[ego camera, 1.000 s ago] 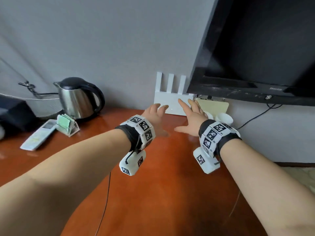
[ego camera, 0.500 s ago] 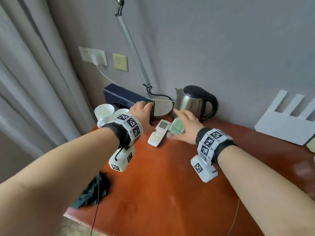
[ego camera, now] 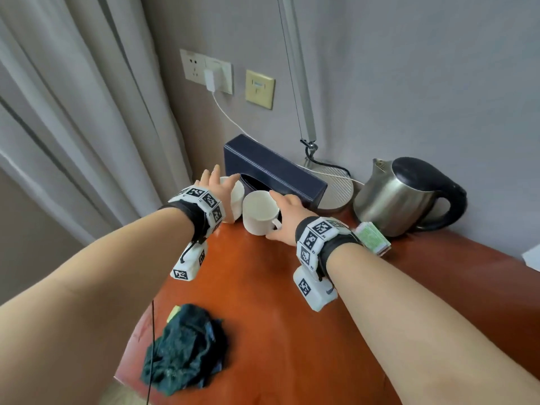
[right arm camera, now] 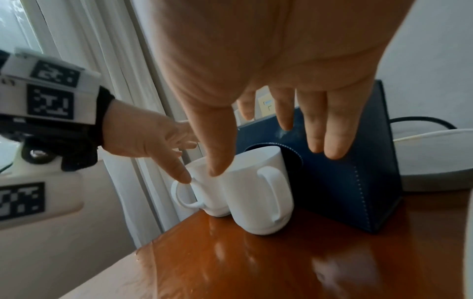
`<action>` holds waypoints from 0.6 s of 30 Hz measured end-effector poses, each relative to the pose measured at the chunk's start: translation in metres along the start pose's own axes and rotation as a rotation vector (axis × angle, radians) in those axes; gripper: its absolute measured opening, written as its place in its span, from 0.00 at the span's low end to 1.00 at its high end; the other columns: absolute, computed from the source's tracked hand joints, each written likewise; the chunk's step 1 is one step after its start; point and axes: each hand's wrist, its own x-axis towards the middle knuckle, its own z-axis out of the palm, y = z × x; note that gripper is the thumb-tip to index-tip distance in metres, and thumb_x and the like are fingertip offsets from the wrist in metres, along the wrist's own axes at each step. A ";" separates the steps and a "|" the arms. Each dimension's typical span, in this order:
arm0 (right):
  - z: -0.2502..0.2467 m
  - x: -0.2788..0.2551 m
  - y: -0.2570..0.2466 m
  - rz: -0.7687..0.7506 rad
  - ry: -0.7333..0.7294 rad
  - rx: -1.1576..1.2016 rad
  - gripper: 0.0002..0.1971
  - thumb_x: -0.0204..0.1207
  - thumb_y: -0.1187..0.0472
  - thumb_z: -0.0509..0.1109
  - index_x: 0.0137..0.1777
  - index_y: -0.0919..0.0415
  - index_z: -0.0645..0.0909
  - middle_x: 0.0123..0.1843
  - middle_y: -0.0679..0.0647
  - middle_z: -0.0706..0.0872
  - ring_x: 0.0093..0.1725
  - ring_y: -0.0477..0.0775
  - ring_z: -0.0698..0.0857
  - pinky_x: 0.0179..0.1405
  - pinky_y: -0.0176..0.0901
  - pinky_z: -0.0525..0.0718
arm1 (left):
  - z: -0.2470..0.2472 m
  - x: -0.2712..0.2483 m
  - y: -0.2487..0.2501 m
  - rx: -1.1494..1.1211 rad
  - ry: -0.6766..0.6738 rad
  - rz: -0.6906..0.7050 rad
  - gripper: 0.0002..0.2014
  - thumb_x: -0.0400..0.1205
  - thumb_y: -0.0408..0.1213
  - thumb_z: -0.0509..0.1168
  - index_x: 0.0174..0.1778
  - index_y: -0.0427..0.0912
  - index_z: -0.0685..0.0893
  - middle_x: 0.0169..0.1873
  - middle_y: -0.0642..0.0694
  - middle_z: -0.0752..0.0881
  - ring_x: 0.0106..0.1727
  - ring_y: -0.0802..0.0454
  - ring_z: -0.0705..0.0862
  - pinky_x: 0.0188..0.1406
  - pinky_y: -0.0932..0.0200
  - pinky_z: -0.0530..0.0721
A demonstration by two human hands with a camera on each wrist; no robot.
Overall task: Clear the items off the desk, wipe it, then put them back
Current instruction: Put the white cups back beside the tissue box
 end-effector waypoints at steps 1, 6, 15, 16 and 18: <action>0.001 0.007 -0.003 0.009 -0.015 -0.010 0.43 0.71 0.52 0.73 0.79 0.39 0.49 0.79 0.54 0.55 0.63 0.65 0.80 0.63 0.60 0.81 | 0.003 0.007 0.001 0.016 -0.002 0.001 0.51 0.72 0.40 0.75 0.82 0.60 0.46 0.83 0.42 0.40 0.84 0.40 0.41 0.82 0.39 0.53; 0.006 0.032 -0.014 -0.003 -0.047 -0.116 0.42 0.75 0.50 0.69 0.82 0.42 0.45 0.83 0.52 0.45 0.64 0.66 0.79 0.64 0.53 0.78 | 0.019 0.025 0.006 0.032 -0.018 -0.023 0.41 0.77 0.44 0.66 0.81 0.63 0.47 0.82 0.44 0.42 0.82 0.40 0.44 0.81 0.41 0.58; 0.020 0.051 -0.022 -0.033 0.011 -0.284 0.47 0.71 0.41 0.71 0.82 0.43 0.44 0.78 0.54 0.56 0.73 0.65 0.65 0.58 0.57 0.78 | 0.009 0.004 0.007 0.059 -0.081 0.069 0.37 0.79 0.41 0.63 0.80 0.63 0.50 0.80 0.46 0.50 0.80 0.40 0.51 0.72 0.41 0.70; 0.020 0.050 -0.022 -0.017 -0.001 -0.270 0.46 0.69 0.39 0.72 0.81 0.43 0.47 0.77 0.55 0.57 0.74 0.65 0.65 0.59 0.57 0.77 | 0.010 0.003 0.005 0.055 -0.072 0.085 0.36 0.79 0.41 0.64 0.79 0.63 0.52 0.79 0.46 0.53 0.79 0.41 0.54 0.70 0.43 0.72; 0.023 0.045 -0.020 0.008 -0.007 -0.255 0.46 0.67 0.39 0.73 0.80 0.44 0.51 0.76 0.55 0.57 0.74 0.64 0.65 0.60 0.58 0.77 | 0.011 -0.001 0.004 0.050 -0.066 0.100 0.36 0.78 0.43 0.65 0.79 0.62 0.54 0.76 0.47 0.57 0.77 0.42 0.58 0.67 0.45 0.74</action>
